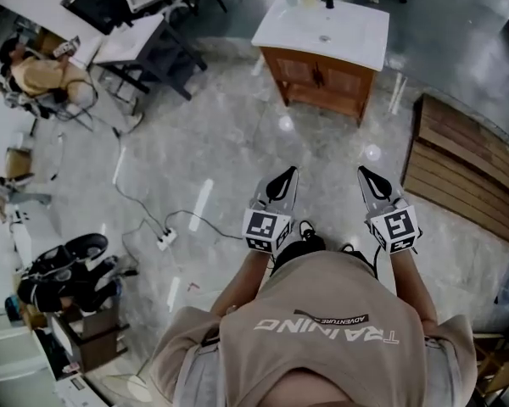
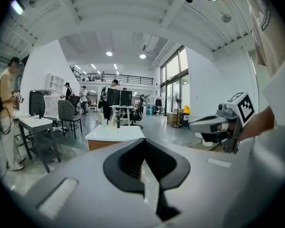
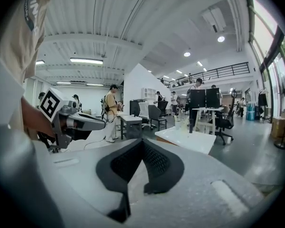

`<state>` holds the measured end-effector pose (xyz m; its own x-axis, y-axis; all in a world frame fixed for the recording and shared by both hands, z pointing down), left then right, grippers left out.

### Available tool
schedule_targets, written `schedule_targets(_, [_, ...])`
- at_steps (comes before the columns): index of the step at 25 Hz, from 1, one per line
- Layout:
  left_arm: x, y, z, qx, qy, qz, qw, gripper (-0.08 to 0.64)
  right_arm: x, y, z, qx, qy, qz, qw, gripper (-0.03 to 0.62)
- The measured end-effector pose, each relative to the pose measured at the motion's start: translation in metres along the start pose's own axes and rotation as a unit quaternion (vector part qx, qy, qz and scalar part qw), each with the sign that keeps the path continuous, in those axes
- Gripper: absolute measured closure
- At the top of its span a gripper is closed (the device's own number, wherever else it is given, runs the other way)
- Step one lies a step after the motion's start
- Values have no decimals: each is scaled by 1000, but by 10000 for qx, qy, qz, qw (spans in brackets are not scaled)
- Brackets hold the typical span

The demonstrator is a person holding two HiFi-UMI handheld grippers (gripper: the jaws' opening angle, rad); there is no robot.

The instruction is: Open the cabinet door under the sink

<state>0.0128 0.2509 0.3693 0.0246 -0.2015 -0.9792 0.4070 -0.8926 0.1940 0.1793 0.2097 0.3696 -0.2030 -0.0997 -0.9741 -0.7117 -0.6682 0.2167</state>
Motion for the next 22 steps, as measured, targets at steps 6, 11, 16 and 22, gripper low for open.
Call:
schedule_targets(6, [20, 21, 51, -344, 71, -212, 9992, 541, 8, 39, 0, -400, 105, 58, 9991, 591])
schedule_targets(11, [5, 19, 87, -449, -124, -120, 9988, 542, 3, 67, 20, -465, 246, 254, 9983, 591])
schedule_targets(16, [-18, 22, 113, -364, -577, -14, 9977, 543, 16, 90, 22, -400, 45, 319, 9987, 591])
schedule_targets(22, [-20, 50, 111, -551, -708, 18, 9960, 541, 5, 105, 10, -357, 129, 506, 9980, 591])
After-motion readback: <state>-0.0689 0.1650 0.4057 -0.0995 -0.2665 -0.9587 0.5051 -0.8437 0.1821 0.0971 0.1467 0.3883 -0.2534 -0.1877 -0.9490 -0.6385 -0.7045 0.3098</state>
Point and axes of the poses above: the fingertips, and each gripper's own axes: y forward along the fingers, z to its left, x out of its top, the point moved 2 cm from there along -y, backward along the fingers, and after that the axes turned 6 degrees about -x, right-handed, at the moved point
